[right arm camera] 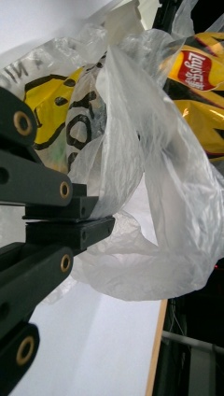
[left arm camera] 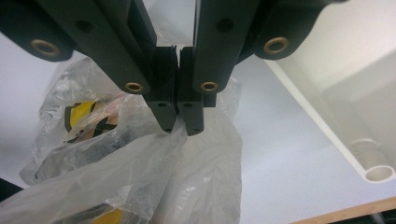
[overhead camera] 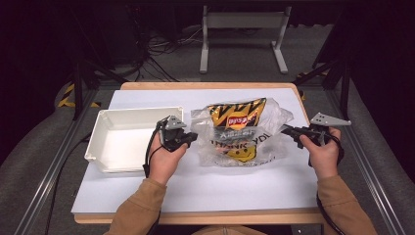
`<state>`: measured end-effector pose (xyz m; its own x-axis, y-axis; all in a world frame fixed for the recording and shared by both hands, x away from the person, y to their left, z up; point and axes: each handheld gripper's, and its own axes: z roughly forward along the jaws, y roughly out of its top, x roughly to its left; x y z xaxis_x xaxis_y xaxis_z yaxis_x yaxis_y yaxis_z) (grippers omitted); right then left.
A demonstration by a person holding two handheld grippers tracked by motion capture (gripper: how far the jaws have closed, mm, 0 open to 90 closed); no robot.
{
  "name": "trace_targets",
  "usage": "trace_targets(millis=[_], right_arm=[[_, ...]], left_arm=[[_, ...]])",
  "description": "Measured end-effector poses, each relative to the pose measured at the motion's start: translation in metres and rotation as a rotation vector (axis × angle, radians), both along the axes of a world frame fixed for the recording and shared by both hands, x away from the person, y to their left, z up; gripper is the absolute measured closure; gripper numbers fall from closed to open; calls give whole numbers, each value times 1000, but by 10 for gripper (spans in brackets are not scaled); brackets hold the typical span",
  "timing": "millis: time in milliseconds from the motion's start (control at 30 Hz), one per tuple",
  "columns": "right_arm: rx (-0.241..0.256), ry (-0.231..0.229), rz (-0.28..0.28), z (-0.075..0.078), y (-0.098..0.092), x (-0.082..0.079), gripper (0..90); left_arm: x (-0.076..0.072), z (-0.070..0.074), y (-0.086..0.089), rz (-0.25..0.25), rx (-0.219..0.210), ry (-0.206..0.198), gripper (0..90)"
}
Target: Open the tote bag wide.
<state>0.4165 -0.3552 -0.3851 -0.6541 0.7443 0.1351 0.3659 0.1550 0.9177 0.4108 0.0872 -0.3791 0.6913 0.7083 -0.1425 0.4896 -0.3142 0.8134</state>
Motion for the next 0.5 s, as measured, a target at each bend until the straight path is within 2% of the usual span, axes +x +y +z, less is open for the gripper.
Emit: trace_targets(millis=[167, 267, 433, 500], right_arm=[[-9, 25, 4, -7, 1, 1, 884], [-4, 23, 11, -7, 0, -1, 859], [7, 5, 23, 7, -5, -12, 755], [8, -7, 27, 14, -8, -18, 651]], left_arm=[[0, -1, 0, -3, -3, 0, 875], [-1, 1, 1, -2, -11, -4, 861], [-4, 5, 1, -12, -41, -14, 765], [-6, 8, 1, -17, -51, -21, 691]])
